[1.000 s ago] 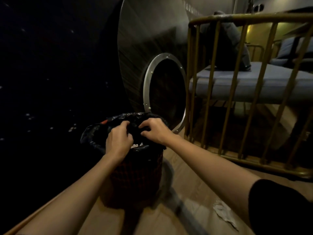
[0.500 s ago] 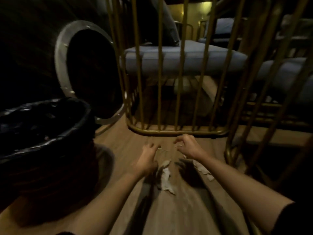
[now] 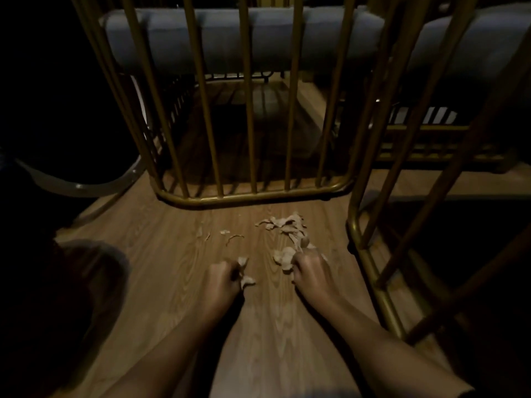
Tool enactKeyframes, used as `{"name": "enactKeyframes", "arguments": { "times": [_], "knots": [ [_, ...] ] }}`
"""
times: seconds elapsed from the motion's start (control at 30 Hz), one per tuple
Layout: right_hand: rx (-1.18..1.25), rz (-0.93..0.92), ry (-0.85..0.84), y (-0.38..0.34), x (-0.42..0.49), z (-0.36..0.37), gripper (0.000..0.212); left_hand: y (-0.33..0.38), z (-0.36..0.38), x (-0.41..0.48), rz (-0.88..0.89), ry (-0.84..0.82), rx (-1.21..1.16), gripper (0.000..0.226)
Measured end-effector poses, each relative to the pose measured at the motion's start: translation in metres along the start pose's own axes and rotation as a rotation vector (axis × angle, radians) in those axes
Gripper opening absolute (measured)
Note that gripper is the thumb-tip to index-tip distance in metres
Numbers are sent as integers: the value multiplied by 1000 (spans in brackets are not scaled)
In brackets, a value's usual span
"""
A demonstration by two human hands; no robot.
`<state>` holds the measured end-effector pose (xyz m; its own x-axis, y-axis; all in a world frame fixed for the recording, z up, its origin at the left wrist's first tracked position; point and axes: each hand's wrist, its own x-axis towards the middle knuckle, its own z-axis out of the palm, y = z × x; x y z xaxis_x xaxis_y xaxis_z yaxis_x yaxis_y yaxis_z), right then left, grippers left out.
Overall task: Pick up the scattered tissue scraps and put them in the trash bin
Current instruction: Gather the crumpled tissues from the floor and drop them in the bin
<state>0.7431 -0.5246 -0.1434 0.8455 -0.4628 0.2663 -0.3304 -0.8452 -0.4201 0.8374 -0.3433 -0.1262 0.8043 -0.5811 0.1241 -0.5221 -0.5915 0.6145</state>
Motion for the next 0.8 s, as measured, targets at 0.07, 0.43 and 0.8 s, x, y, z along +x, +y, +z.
{"name": "enactKeyframes", "arguments": {
  "times": [0.07, 0.43, 0.8],
  "knots": [
    [17, -73, 76, -14, 15, -4, 11, 2, -11, 15, 17, 108, -69, 16],
    [-184, 61, -541, -1, 113, 18, 62, -11, -11, 109, -91, -147, 368, 32],
    [-26, -88, -131, -10, 60, 49, 22, -33, 29, 57, 133, -8, 263, 9]
  ]
}}
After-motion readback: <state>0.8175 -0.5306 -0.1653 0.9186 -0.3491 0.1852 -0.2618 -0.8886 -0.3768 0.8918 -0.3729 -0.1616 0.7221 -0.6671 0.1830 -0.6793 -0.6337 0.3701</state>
